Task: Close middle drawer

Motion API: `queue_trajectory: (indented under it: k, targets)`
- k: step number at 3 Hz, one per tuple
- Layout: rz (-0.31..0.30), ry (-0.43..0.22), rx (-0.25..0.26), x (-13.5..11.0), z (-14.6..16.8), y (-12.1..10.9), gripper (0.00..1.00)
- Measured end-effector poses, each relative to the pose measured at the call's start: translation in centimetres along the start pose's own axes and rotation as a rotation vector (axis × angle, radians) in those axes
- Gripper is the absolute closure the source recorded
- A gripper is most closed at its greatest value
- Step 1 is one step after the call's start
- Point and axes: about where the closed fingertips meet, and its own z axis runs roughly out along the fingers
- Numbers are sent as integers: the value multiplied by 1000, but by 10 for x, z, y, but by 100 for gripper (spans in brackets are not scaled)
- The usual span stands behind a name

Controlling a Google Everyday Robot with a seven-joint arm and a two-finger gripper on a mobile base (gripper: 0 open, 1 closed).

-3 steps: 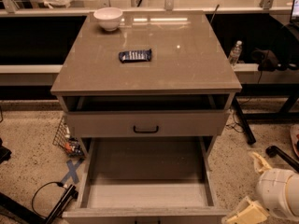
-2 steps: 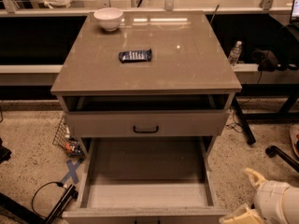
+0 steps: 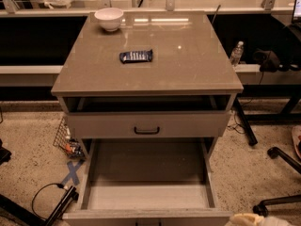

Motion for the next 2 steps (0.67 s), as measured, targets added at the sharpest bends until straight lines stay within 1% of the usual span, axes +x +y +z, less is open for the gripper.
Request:
queue_trajectory:
  k: [1, 2]
  targets:
    - [25, -40, -61, 62, 39, 25, 85]
    - [54, -65, -99, 76, 59, 39, 100]
